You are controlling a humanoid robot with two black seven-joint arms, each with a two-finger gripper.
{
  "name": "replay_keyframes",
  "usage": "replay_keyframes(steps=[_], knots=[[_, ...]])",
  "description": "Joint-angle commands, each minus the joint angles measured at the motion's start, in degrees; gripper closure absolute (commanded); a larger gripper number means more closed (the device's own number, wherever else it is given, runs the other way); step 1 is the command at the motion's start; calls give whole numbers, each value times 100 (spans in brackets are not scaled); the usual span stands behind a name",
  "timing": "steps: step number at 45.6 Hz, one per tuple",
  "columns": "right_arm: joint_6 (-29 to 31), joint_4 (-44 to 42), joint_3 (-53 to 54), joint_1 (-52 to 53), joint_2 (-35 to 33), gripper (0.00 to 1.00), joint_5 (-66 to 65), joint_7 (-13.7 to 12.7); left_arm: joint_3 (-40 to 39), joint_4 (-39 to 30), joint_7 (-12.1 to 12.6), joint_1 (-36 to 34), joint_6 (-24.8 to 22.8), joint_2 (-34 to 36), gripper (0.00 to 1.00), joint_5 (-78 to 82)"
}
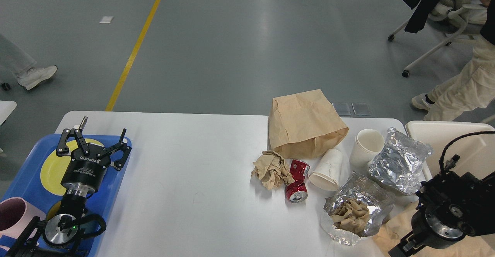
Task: Tidy desktop
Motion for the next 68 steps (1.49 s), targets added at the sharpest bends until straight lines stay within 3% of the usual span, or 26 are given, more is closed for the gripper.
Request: replay_keyframes(steps=[1, 9, 22, 29, 34, 38, 41, 42, 45, 68], knots=[[-76, -495, 1, -434, -22, 10, 11, -63, 0, 0, 1, 0, 0, 0, 3, -3], [-137, -891, 10, -803, 31, 10, 336, -72, 0, 0, 1, 0, 0, 0, 3, -3], [-744, -1532, 63, -1743, 514, 10, 757, -63, 0, 0, 1, 0, -9, 0, 3, -3], [-840, -1700, 159, -1893, 602, 16, 960, -63, 0, 0, 1, 0, 0, 0, 3, -3], [-867, -1700, 168, -1937, 637, 27, 960, -63, 0, 0, 1, 0, -9, 0, 3, 6], [-867, -1683, 168, -1981, 655, 60, 960, -63, 0, 0, 1, 0, -9, 0, 3, -3], [-858, -1665, 168, -1999, 620, 77, 969, -63, 0, 0, 1, 0, -9, 0, 3, -3], [-832, -1630, 168, -1999, 585, 90, 978, -63, 0, 0, 1, 0, 0, 0, 4, -3], [-823, -1621, 151, -2008, 576, 100, 978, -63, 0, 0, 1, 0, 0, 0, 3, -3], [-840, -1577, 168, -2148, 549, 100, 1153, -72, 0, 0, 1, 0, -9, 0, 3, -3]])
